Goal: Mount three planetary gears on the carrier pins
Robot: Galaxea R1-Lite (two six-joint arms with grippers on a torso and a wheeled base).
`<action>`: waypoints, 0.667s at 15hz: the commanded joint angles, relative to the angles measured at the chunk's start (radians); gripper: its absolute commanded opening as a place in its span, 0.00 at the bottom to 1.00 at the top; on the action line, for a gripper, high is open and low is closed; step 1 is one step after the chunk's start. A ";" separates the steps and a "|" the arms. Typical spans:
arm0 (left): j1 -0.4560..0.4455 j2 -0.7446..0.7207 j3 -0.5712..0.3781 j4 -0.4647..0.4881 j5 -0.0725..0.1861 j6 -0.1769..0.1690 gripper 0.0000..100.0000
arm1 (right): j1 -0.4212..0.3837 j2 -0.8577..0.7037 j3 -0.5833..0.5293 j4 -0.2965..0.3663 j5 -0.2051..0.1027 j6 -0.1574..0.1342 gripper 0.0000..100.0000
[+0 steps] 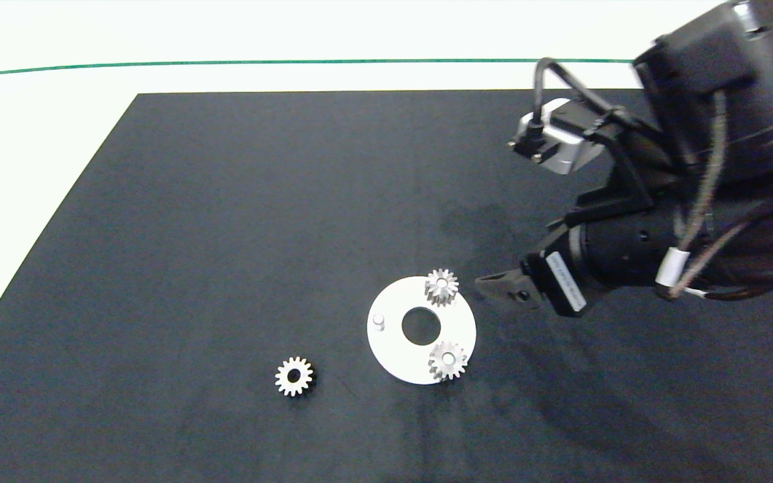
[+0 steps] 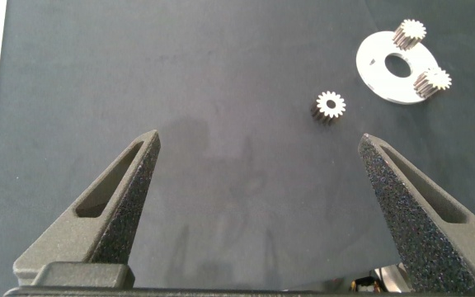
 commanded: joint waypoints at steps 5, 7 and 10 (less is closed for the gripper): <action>0.002 0.004 0.006 -0.001 0.003 0.008 1.00 | -0.155 -0.759 0.479 -0.130 -0.144 -0.077 1.00; 0.000 0.052 0.003 -0.013 0.003 0.020 1.00 | -0.268 -0.913 0.545 -0.130 -0.143 -0.079 1.00; 0.000 0.151 0.106 -0.188 0.004 0.103 1.00 | -0.423 -1.129 0.622 -0.124 -0.144 -0.079 1.00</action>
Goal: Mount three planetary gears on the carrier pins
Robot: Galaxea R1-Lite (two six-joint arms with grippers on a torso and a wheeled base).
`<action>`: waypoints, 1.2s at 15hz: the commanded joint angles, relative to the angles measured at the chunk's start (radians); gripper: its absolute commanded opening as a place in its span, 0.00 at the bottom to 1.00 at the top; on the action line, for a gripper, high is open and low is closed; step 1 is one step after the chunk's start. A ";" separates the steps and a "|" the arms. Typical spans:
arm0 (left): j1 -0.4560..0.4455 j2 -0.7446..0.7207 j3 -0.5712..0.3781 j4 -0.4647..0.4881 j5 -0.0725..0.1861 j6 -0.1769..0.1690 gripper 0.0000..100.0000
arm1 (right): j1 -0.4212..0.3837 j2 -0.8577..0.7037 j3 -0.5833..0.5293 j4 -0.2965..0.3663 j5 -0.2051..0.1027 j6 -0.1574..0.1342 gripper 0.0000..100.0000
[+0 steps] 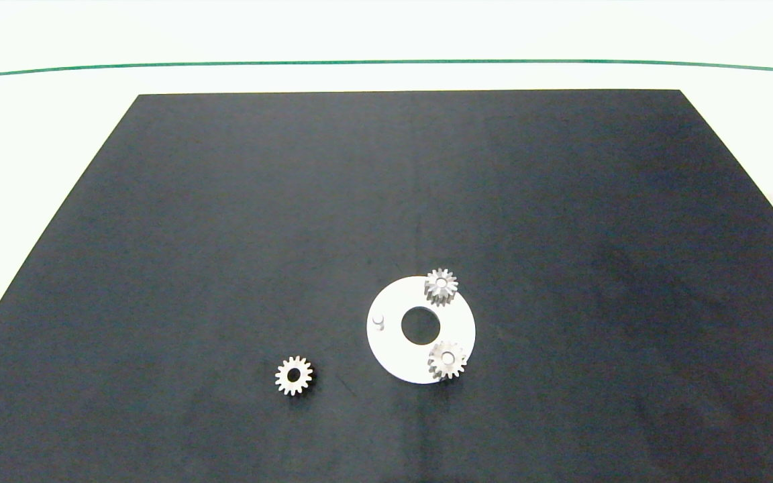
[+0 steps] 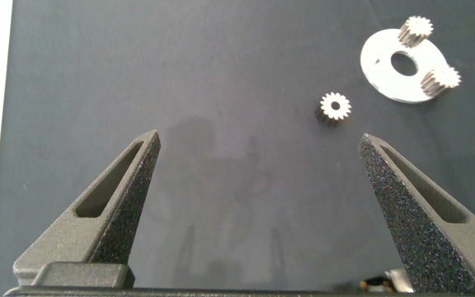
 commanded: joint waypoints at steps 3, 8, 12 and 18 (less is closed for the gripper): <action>-0.055 0.191 0.227 -0.368 -0.013 0.116 1.00 | -0.310 -0.489 0.167 0.045 -0.008 -0.025 1.00; -0.104 0.308 0.303 -0.373 -0.013 0.238 1.00 | -0.421 -0.651 0.189 0.153 0.000 -0.030 1.00; -0.152 0.351 0.388 -0.427 -0.013 0.259 1.00 | -0.460 -0.658 0.214 0.166 0.023 0.007 1.00; -0.174 0.616 0.426 -0.790 -0.013 0.255 1.00 | -0.494 -0.664 0.370 0.120 0.111 0.010 1.00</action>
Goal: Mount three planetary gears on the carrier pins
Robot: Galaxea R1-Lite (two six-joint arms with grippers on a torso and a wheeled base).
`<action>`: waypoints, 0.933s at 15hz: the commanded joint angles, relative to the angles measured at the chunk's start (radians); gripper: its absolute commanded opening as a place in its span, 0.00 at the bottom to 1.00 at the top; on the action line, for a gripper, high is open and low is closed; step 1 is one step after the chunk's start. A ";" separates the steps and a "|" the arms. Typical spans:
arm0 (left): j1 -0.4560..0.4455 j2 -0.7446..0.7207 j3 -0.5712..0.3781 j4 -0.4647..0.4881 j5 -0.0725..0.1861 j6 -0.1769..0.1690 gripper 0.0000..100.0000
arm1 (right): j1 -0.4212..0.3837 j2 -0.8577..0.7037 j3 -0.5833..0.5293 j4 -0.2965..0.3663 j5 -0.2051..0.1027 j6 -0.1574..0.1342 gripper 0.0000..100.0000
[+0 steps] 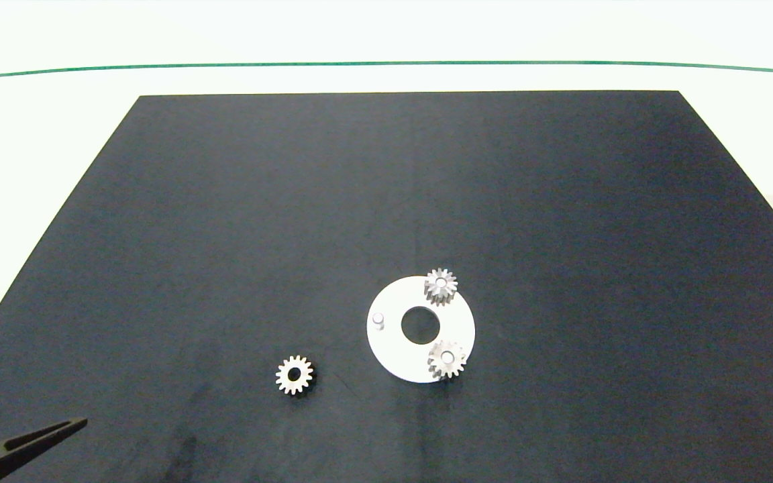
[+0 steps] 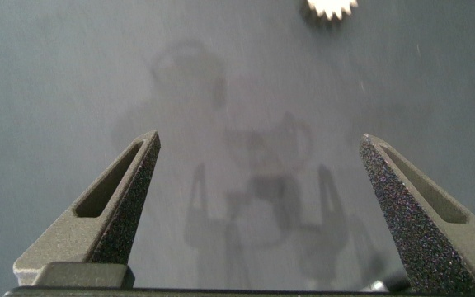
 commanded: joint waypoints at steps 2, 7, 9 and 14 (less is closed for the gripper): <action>-0.069 0.199 0.052 -0.275 0.004 0.004 1.00 | -0.071 -0.052 0.064 -0.006 0.109 -0.013 1.00; -0.130 0.205 0.064 -0.295 0.006 0.004 1.00 | -0.082 -0.086 0.115 -0.007 0.135 -0.033 1.00; -0.143 0.255 0.060 -0.310 0.006 0.002 1.00 | -0.082 -0.086 0.132 -0.009 0.138 -0.035 1.00; -0.190 0.461 0.138 -0.569 0.006 -0.002 1.00 | -0.082 -0.087 0.184 -0.010 0.141 -0.041 1.00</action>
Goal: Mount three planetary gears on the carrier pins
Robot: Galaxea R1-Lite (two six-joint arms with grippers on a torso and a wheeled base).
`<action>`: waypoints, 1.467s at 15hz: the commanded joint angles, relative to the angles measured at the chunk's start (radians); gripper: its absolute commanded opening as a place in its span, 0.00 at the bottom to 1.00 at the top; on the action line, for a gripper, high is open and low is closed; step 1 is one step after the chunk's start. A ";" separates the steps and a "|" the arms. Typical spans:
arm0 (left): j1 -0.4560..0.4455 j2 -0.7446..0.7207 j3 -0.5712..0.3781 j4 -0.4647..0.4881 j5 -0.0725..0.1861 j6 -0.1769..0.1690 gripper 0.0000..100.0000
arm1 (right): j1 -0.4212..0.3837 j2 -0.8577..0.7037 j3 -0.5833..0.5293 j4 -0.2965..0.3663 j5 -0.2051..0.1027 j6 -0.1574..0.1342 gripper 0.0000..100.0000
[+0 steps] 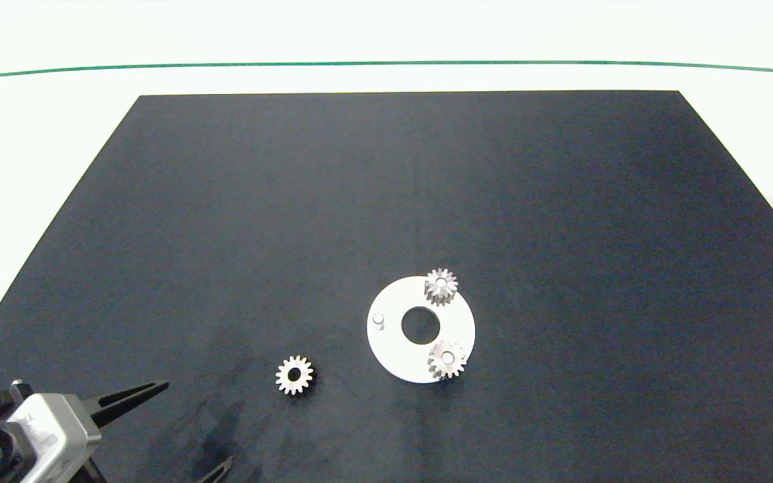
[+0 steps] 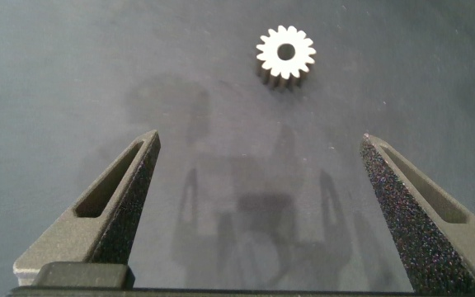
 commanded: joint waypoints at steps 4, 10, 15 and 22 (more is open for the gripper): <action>-0.092 0.359 0.043 -0.377 0.004 -0.001 1.00 | 0.000 0.004 0.026 0.002 -0.002 -0.001 1.00; -0.206 0.489 0.026 -0.451 0.112 -0.007 1.00 | 0.000 0.004 0.036 -0.004 -0.002 -0.001 1.00; -0.203 0.561 -0.024 -0.532 0.162 -0.009 1.00 | 0.002 0.003 0.030 -0.006 -0.002 0.001 1.00; -0.175 0.624 -0.073 -0.535 0.161 -0.012 0.98 | 0.002 0.003 0.018 -0.010 -0.003 0.005 1.00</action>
